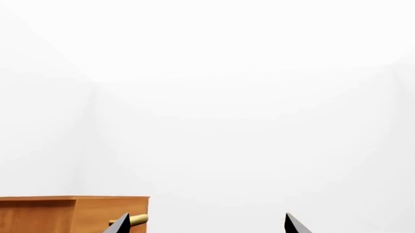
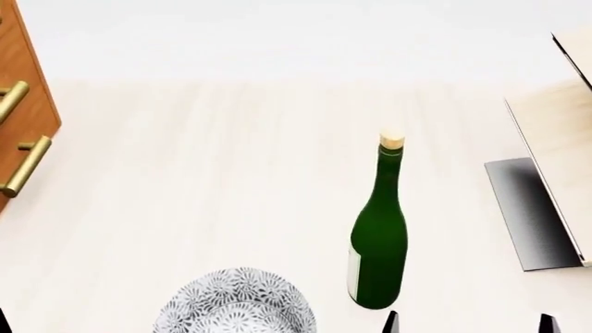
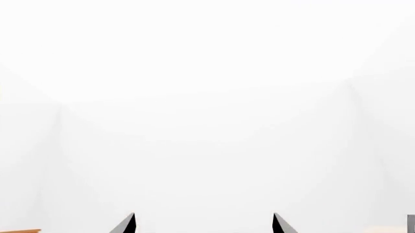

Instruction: Put the wine bottle on the wine rack.

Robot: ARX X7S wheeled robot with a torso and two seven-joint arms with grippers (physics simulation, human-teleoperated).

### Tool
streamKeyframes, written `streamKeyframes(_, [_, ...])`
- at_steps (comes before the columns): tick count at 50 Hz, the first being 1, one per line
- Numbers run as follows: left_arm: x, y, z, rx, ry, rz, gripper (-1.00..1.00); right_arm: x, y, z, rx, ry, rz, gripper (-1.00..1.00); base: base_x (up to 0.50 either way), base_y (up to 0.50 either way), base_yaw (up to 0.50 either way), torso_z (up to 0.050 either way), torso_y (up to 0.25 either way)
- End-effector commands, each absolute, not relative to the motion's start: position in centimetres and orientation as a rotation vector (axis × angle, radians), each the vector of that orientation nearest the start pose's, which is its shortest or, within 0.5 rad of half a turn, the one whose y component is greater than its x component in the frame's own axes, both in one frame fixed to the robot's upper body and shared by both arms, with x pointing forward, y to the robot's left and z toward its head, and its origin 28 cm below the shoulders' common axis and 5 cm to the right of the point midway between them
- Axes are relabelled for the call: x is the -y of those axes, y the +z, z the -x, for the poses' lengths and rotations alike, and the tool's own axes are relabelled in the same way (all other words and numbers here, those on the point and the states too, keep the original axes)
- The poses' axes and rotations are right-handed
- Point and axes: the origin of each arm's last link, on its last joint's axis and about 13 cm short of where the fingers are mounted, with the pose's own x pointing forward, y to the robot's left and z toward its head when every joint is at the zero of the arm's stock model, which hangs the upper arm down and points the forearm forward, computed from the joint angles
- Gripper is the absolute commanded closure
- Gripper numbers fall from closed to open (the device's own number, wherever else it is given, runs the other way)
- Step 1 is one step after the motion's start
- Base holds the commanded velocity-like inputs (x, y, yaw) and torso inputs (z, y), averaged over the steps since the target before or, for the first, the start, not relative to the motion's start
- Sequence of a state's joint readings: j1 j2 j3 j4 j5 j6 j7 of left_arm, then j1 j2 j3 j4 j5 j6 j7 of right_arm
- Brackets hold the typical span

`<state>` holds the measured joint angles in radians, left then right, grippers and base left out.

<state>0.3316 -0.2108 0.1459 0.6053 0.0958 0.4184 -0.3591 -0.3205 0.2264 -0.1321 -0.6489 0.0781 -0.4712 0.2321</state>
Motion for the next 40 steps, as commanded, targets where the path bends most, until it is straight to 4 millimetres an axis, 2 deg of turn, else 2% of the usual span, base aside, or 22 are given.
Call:
streamKeyframes(1, [-20.30, 11.00, -13.01, 0.701, 0.084, -0.045, -1.00, 9.83, 12.39, -12.89, 0.762, 0.030, -0.084, -1.00, 0.17, 0.00, 0.00, 0.000, 0.000])
streamKeyframes(34, [-20.26, 11.00, -12.97, 0.706, 0.084, -0.048, -1.00, 9.82, 12.17, -13.15, 0.746, 0.031, -0.079, -1.00, 0.17, 0.00, 0.00, 0.000, 0.000])
streamKeyframes(40, [-20.27, 10.96, -12.98, 0.707, 0.085, -0.048, -1.00, 9.80, 11.87, -13.67, 0.674, 0.031, -0.095, -1.00, 0.08, 0.00, 0.00, 0.000, 0.003])
